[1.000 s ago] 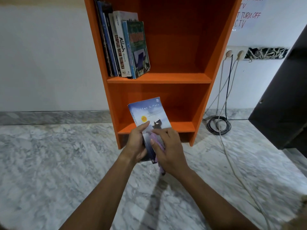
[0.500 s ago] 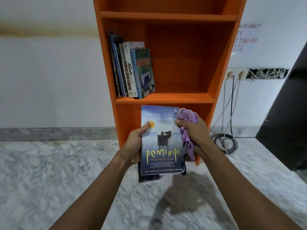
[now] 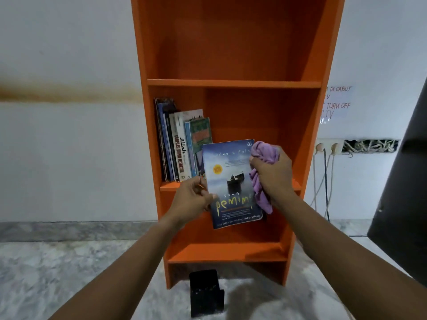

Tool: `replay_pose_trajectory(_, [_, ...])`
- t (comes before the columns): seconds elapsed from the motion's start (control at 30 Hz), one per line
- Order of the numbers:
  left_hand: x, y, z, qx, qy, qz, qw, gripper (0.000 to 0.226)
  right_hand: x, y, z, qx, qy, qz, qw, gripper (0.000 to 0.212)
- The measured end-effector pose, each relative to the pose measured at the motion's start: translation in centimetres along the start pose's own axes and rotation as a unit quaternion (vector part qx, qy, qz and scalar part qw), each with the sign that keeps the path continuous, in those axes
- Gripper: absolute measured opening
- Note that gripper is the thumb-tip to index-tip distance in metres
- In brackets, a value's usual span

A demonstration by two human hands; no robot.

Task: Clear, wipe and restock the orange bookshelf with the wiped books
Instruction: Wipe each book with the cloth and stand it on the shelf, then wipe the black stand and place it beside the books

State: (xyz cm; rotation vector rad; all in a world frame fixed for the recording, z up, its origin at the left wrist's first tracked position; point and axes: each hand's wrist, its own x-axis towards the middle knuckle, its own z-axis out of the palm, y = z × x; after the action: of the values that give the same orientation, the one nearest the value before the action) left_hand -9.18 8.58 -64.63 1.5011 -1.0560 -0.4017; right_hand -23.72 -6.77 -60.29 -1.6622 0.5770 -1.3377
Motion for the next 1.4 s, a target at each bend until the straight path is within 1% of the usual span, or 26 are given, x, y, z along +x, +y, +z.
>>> replay_pose_trajectory(0.07, [2.2,-0.3,0.1,0.019,0.051,0.032,0.998,0.021,1.2,0.0,0.7,-0.043,0.008,-0.018,0.999,0.015])
replay_pose_trajectory(0.17, [6.3,-0.6,0.4,0.076,0.150,0.065,0.984,0.023,2.4,0.7,2.1,-0.054,0.007,-0.034,0.998,0.015])
replay_pose_trajectory(0.3, [10.8,-0.3,1.0,0.161,0.303,0.080,0.936,0.022,3.1,3.9,3.9,-0.029,-0.047,-0.019,0.998,0.015])
replay_pose_trajectory(0.37, [11.9,-0.8,1.3,0.179,0.360,0.066,0.913,0.023,3.3,5.7,5.0,-0.027,-0.061,0.000,0.998,0.017])
replay_pose_trajectory(0.4, [12.0,-1.0,1.4,0.188,0.374,0.059,0.906,0.025,3.4,6.0,5.3,-0.021,-0.061,0.007,0.998,0.016])
replay_pose_trajectory(0.57, [13.0,-4.0,1.7,0.232,0.389,0.027,0.891,0.019,4.4,8.2,7.8,0.012,-0.075,0.036,0.996,0.016])
replay_pose_trajectory(0.67, [12.9,-4.5,1.5,0.244,0.402,0.007,0.883,0.027,4.7,8.6,8.4,0.013,-0.077,0.034,0.996,0.016])
replay_pose_trajectory(0.8, [12.1,-5.2,1.5,0.265,0.397,-0.008,0.879,0.033,4.6,9.0,8.5,0.007,-0.076,0.042,0.996,0.019])
replay_pose_trajectory(0.9, [11.4,-5.5,1.8,0.266,0.391,-0.019,0.881,0.034,4.1,9.3,8.1,0.000,-0.074,0.046,0.996,0.018])
replay_pose_trajectory(1.13, [10.3,-6.8,1.9,0.278,0.363,-0.017,0.889,0.031,3.1,8.9,7.9,-0.002,-0.072,0.055,0.996,0.016])
replay_pose_trajectory(1.3, [7.8,-7.7,2.8,0.286,0.356,-0.001,0.890,0.021,1.5,8.8,7.2,0.011,-0.068,0.074,0.995,0.014])
replay_pose_trajectory(1.33, [6.7,-8.7,3.4,0.289,0.348,-0.002,0.892,0.020,0.5,9.2,7.0,0.003,-0.066,0.075,0.995,0.015])
replay_pose_trajectory(1.4, [4.1,-11.4,4.6,0.309,0.306,-0.023,0.900,0.021,-1.8,10.4,6.7,-0.029,-0.068,0.072,0.995,0.017])
